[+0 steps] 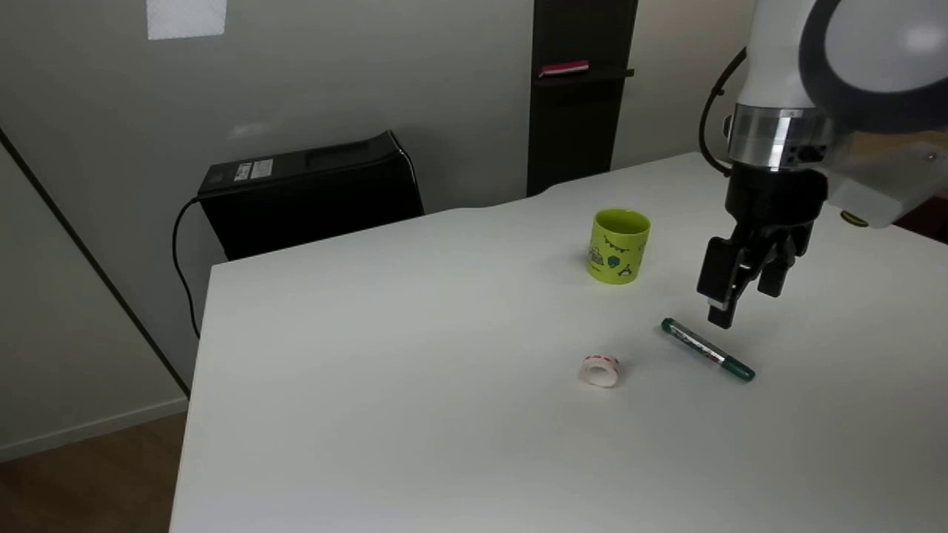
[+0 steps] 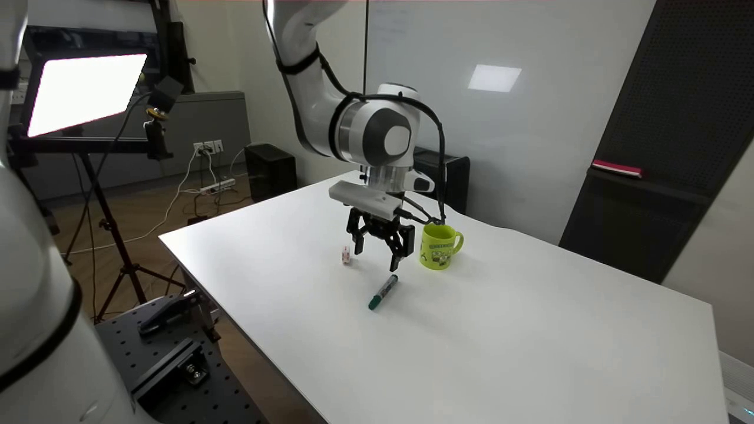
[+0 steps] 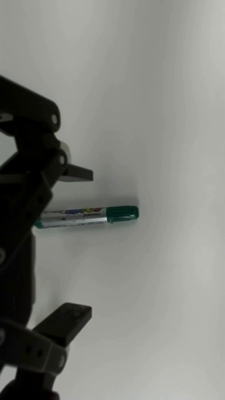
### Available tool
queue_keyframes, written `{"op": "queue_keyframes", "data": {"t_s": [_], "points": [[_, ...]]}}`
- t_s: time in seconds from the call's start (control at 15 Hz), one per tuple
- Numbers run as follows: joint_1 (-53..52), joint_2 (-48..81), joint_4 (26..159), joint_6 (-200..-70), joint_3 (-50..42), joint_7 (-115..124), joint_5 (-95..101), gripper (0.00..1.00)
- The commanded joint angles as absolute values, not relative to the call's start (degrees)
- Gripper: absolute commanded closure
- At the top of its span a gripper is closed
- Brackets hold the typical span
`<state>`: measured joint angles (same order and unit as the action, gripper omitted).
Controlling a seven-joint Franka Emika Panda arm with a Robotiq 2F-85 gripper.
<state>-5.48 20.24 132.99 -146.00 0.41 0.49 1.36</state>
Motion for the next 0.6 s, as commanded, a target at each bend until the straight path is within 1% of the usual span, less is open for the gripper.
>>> {"op": "queue_keyframes", "data": {"t_s": [0.0, 0.53], "points": [[-4.8, 22.6, 131.4, -146.1, 0.6, 2.6, 1.1, 0.0], [-4.5, 22.3, 132.4, -146.4, 0.9, 1.2, 1.5, 0.0]]}}
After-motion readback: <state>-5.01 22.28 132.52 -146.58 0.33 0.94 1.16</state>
